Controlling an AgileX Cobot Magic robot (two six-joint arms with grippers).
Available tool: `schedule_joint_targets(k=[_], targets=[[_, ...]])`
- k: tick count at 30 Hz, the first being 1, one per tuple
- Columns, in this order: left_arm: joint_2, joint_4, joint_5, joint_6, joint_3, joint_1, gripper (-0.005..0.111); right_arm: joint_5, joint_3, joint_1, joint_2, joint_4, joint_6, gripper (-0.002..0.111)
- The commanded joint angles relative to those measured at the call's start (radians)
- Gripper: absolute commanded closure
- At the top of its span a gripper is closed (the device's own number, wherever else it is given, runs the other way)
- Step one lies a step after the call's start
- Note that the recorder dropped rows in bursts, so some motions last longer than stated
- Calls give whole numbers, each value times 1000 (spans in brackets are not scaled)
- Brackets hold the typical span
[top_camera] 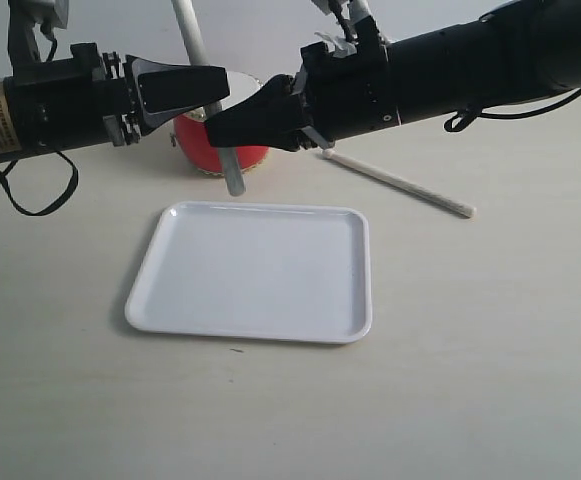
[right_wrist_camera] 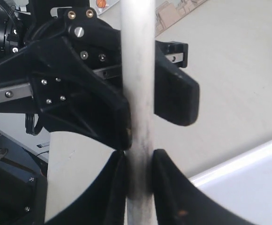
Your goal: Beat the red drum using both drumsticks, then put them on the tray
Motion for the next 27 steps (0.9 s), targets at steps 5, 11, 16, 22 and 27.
schedule_joint_targets(k=[5,11,16,22,27], targets=[[-1,-7,-8,-5,-8,-3,72,1,-1,2,-2,16,-2,108],[-1,-9,-8,-5,-8,-3,72,1,-1,2,-2,18,-2,108],[-1,-8,-8,-5,-8,-3,72,1,-1,2,-2,18,-2,108],[-1,-6,-8,-5,-8,-3,87,1,-1,2,-2,18,-2,108],[-1,-6,-8,-5,-8,-3,107,1,-1,2,-2,19,-2,108]])
